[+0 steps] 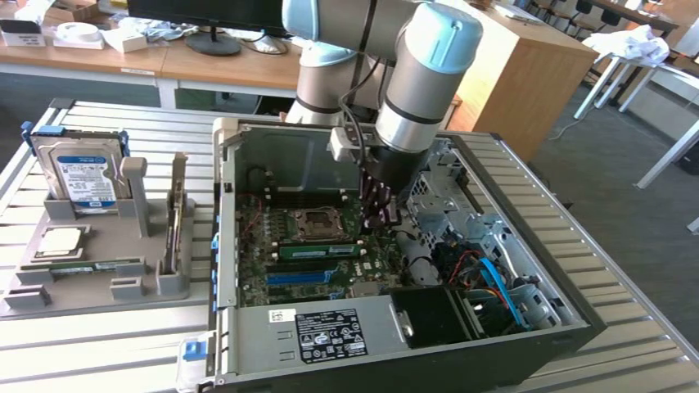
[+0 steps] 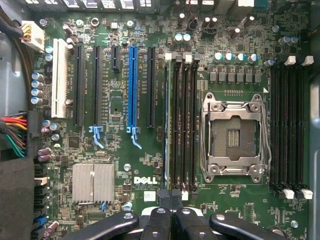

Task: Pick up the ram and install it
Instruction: 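Press down the ram until it locks into place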

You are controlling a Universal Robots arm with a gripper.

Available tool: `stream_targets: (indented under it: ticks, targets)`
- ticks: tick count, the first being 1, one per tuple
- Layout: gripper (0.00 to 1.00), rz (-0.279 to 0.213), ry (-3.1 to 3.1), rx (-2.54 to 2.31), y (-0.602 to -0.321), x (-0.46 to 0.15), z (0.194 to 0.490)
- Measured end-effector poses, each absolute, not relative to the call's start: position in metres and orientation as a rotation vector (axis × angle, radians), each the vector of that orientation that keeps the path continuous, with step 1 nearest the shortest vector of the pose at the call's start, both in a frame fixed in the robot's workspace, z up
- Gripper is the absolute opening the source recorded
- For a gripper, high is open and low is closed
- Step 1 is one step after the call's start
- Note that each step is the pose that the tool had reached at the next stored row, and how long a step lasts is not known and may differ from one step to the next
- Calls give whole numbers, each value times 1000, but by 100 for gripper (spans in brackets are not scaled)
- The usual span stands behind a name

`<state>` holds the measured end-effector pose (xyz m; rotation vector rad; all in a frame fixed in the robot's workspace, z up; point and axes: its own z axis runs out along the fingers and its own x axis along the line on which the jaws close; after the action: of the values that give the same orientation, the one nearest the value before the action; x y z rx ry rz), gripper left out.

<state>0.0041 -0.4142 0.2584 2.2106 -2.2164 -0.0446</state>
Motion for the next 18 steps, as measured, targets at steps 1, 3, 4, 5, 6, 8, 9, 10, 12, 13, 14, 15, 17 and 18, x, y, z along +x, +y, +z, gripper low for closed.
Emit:
stream_targets:
  ticks: [1, 3, 4, 5, 6, 8, 9, 10, 12, 13, 14, 15, 17, 18]
  targets:
    - [10, -45, -2216, 2211, -414, 4, 258]
    - [10, -45, -2217, 2211, -414, 4, 258]
    - [10, -45, -2217, 2211, -414, 4, 258]
    - [10, -45, -2217, 2211, -414, 4, 258]
    - [10, -45, -2217, 2211, -414, 4, 258]
    - [10, -45, -2217, 2211, -414, 4, 257]
    - [10, -45, -2217, 2211, -414, 4, 257]
    - [10, -45, -2217, 2211, -414, 4, 256]
    - [10, -45, -2217, 2211, -414, 4, 253]
    - [10, -45, -2217, 2211, -414, 4, 253]
    - [10, -45, -2217, 2211, -414, 4, 252]
    - [10, -45, -2217, 2211, -414, 4, 251]
    - [10, -45, -2217, 2211, -414, 4, 249]
    - [10, -45, -2217, 2211, -414, 4, 248]
